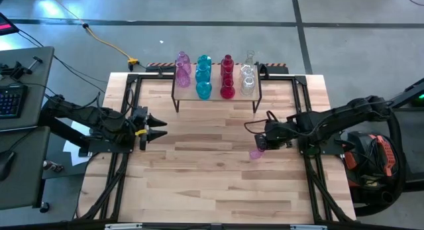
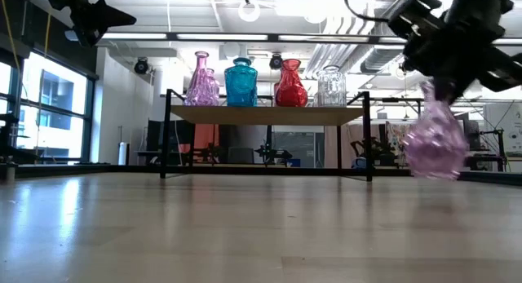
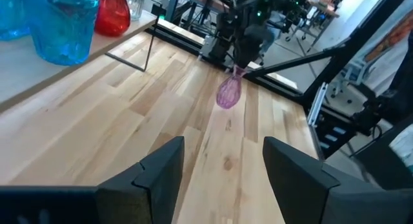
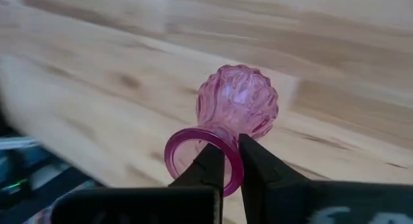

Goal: Sort vases onto shelf
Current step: Put the violet vase on the shelf aligned with the other violet vases

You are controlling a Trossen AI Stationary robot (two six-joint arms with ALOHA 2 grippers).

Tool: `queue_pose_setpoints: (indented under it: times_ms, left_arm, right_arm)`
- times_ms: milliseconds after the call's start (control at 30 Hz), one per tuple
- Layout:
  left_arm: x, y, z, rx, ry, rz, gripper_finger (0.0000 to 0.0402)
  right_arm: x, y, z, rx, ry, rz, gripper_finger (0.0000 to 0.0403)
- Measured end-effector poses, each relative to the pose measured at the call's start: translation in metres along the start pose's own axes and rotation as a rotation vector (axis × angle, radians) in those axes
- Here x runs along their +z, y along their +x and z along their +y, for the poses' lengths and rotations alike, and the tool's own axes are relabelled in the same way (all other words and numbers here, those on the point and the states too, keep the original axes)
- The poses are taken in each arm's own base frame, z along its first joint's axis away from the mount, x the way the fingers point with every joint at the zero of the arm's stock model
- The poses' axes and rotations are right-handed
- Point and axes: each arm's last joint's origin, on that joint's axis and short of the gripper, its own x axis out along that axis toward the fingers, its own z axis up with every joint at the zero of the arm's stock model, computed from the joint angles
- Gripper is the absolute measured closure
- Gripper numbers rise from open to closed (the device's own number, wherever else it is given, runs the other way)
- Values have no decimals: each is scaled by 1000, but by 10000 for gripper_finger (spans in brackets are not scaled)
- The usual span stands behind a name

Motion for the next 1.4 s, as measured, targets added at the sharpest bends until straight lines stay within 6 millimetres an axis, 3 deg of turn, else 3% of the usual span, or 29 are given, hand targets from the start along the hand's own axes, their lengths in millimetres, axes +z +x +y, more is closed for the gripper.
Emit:
queue_pose_setpoints:
  times_ms: [400,667,900,1067,1400]
  left_arm:
    - [0,0,-1,-29,85,13,202]
    - [1,1,-3,-64,46,4,202]
    - [8,12,-14,-158,73,-43,202]
    - [1,24,-18,-171,122,23,202]
    - [-6,43,-23,-149,181,72,202]
  right_arm:
    - [0,-6,34,358,-21,-48,400]
    - [1,-8,54,456,-45,-104,402]
    - [4,-12,108,370,-190,-72,402]
    - [10,-20,148,315,-286,-70,402]
    - [18,-13,206,268,-399,-82,403]
